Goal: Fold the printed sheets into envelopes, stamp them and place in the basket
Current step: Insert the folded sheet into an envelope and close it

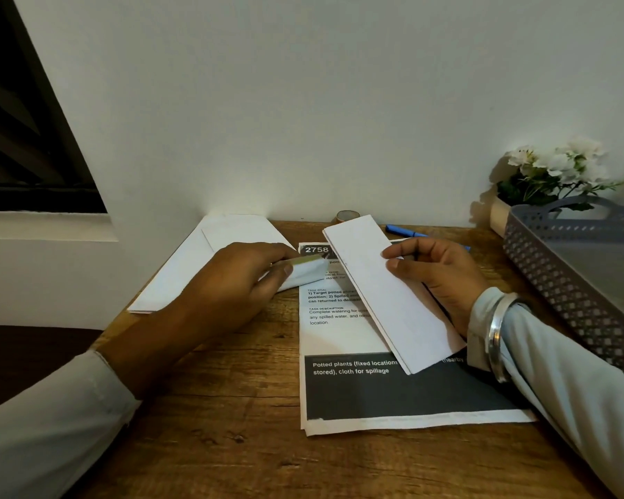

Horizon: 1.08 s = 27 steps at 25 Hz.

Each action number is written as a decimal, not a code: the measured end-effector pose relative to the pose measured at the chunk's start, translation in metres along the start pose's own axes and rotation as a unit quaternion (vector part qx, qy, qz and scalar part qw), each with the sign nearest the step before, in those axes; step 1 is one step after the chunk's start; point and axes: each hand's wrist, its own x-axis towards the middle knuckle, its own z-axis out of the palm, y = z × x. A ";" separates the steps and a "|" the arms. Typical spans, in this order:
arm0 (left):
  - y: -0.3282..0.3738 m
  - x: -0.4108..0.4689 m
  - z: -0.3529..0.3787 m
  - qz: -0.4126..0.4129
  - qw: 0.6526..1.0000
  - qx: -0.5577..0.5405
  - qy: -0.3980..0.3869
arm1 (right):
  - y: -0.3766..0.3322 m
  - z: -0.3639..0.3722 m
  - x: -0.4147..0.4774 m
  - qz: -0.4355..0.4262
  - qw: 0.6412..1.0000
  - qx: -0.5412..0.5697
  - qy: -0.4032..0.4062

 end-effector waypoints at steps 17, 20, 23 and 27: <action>0.041 0.018 0.029 -0.083 0.993 0.021 0.079 | -0.014 -0.013 0.003 0.053 0.997 -0.059 0.008; 0.036 0.016 0.029 -0.054 0.995 0.004 0.086 | -0.020 -0.016 0.000 0.051 0.998 -0.043 0.006; 0.033 0.014 0.033 -0.035 0.997 0.010 0.074 | -0.020 -0.020 0.001 0.054 0.998 -0.026 0.013; 0.031 0.014 0.035 -0.046 0.996 0.052 0.060 | -0.018 -0.019 0.002 0.060 0.998 -0.034 0.007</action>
